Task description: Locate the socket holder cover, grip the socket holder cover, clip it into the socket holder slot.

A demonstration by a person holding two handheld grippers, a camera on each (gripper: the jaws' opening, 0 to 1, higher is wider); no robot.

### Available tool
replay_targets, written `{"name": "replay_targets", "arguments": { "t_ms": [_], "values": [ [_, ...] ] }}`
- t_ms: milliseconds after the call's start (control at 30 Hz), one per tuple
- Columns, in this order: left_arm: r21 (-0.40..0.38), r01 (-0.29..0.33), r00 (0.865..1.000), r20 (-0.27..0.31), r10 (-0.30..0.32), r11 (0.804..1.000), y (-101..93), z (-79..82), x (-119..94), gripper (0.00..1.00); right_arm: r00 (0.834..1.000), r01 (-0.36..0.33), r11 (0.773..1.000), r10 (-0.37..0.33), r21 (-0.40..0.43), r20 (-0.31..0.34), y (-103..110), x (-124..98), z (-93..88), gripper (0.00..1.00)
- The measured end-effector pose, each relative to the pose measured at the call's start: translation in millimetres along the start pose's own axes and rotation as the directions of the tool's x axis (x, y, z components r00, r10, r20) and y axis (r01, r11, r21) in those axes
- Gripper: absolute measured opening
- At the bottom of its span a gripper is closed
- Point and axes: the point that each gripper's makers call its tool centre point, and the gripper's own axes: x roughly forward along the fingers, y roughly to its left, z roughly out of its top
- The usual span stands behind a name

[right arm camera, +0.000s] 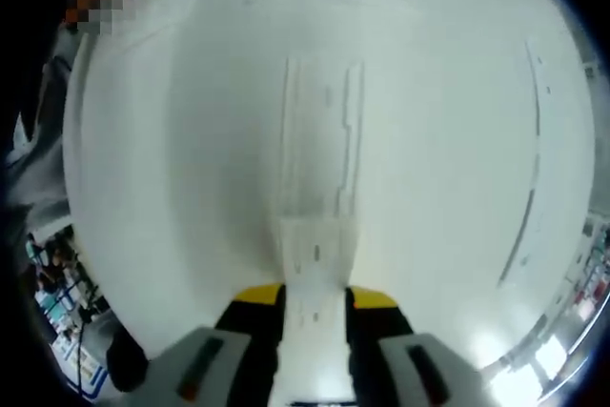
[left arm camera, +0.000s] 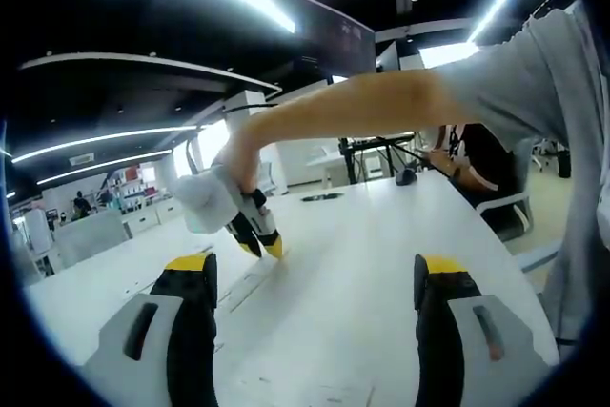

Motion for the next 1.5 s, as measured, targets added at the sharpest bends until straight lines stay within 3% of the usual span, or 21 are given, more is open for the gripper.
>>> {"name": "replay_targets", "arguments": {
  "t_ms": [700, 1200, 1500],
  "values": [
    [0.015, -0.012, 1.000, -0.008, 0.012, 1.000, 0.8, -2.3, 0.5, 0.83, 1.000, 0.007, 1.000, -0.007, -0.003, 0.005, 4.7, -0.7, 4.1, 0.27],
    [0.018, -0.007, 1.000, -0.012, 0.007, 1.000, -1.1, -3.1, 0.1, 0.83, 1.000, 0.007, 1.000, -0.007, -0.005, 0.010, -3.7, -2.6, 6.9, 0.27],
    [0.021, -0.007, 1.000, -0.015, 0.007, 1.000, -1.8, -3.7, -0.4, 0.83, 1.000, 0.008, 1.000, -0.008, -0.009, 0.012, 7.0, -2.1, 10.3, 0.27]
  ]
}}
